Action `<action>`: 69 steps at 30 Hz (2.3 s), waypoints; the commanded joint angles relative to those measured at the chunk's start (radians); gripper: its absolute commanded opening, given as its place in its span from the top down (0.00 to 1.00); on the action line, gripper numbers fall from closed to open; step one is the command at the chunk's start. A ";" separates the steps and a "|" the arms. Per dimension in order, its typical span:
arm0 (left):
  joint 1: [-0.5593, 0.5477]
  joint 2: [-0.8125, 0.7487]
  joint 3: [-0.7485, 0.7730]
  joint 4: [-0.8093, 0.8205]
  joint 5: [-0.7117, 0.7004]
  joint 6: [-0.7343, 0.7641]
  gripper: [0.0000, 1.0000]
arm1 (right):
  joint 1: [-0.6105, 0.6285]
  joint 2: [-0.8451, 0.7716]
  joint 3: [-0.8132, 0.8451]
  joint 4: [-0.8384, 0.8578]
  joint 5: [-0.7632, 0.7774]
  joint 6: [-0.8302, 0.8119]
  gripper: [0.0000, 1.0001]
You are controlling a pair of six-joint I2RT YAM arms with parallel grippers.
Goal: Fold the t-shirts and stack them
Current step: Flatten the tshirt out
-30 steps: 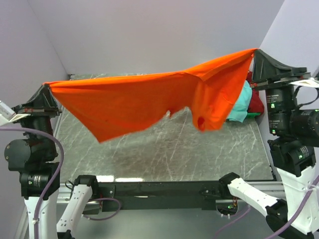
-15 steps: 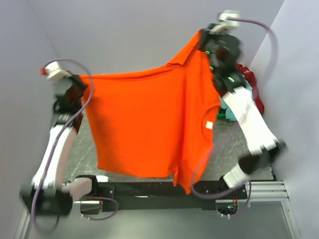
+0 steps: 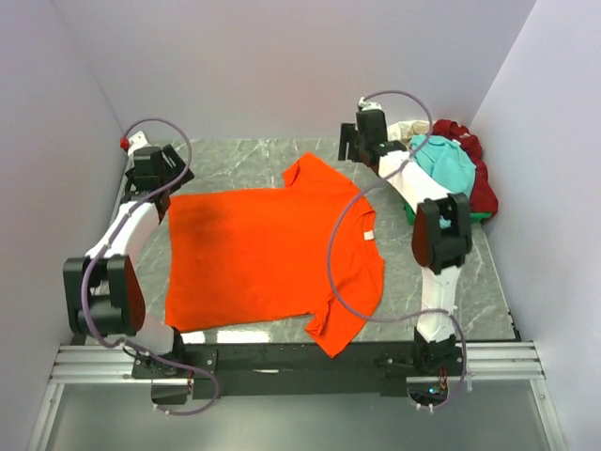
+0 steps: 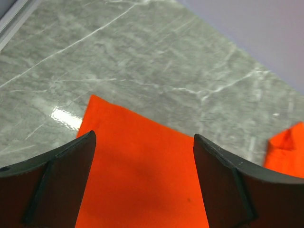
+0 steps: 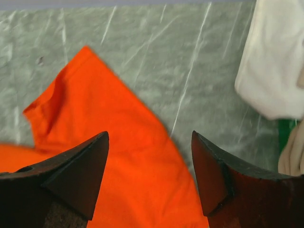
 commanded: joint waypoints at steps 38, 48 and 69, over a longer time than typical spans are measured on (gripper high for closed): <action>0.034 0.014 -0.295 0.062 0.213 -0.072 0.03 | 0.054 -0.374 -0.776 0.271 -0.363 0.266 0.31; 0.045 0.123 -0.225 0.057 0.221 -0.063 0.04 | 0.052 -0.262 -0.690 0.208 -0.304 0.283 0.33; 0.043 0.350 0.014 0.019 0.267 -0.046 0.06 | -0.043 -0.082 -0.504 0.085 -0.304 0.309 0.33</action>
